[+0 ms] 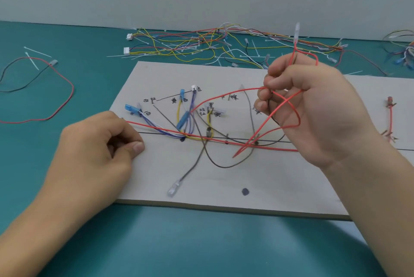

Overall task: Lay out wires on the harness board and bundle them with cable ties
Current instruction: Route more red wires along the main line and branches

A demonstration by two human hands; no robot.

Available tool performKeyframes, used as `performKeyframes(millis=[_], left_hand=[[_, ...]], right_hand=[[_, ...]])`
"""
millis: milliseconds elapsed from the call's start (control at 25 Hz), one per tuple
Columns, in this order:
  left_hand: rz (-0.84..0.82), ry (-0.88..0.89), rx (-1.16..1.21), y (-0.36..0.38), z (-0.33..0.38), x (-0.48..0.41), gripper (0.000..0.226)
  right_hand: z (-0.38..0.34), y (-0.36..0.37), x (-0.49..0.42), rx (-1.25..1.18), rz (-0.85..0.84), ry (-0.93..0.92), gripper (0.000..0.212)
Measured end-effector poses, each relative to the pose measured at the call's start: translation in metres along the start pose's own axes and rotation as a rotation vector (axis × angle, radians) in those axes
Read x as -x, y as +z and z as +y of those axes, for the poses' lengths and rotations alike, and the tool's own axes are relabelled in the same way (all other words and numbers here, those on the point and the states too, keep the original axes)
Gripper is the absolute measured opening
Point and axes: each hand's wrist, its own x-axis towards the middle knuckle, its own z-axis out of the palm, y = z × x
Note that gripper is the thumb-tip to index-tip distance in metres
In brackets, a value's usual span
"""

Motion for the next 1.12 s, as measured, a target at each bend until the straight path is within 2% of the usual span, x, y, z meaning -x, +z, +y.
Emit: performKeyframes(millis=[120, 280, 360, 440, 520, 600, 680, 760, 920, 1120], left_hand=[[-0.065, 0.001, 0.054, 0.005, 0.020, 0.003, 0.037], [-0.222, -0.048, -0.014, -0.013, 0.034, -0.018, 0.014], [-0.273, -0.012, 0.000, -0.026, 0.045, -0.037, 0.025], [-0.446, 0.060, 0.010, -0.032, 0.057, -0.065, 0.043], [-0.707, 0.142, 0.141, -0.025, 0.068, -0.091, 0.041], [-0.848, 0.178, 0.347, -0.010, 0.075, -0.104, 0.018], [-0.860, 0.185, 0.484, 0.003, 0.071, -0.104, 0.004], [-0.800, 0.196, 0.571, 0.008, 0.061, -0.099, 0.003], [-0.675, 0.103, 0.884, 0.007, 0.056, -0.094, 0.006], [-0.685, 0.008, 1.069, 0.002, 0.055, -0.096, 0.008]], right_hand=[[-0.002, 0.001, 0.002, 0.003, -0.004, -0.005, 0.025], [-0.004, 0.000, 0.002, -0.020, 0.017, -0.007, 0.025], [-0.004, -0.001, 0.002, -0.043, 0.028, -0.013, 0.025], [-0.005, -0.001, 0.001, -0.066, 0.039, -0.018, 0.025], [-0.005, -0.002, 0.000, -0.078, 0.048, -0.020, 0.026], [-0.004, -0.003, -0.001, -0.074, 0.053, -0.009, 0.027], [-0.005, -0.006, -0.003, -0.050, 0.069, 0.015, 0.028], [-0.007, -0.009, -0.004, 0.012, 0.067, 0.041, 0.028], [-0.020, -0.013, -0.001, 0.247, 0.033, 0.017, 0.030], [-0.021, -0.021, -0.003, 1.089, 0.272, -0.261, 0.032]])
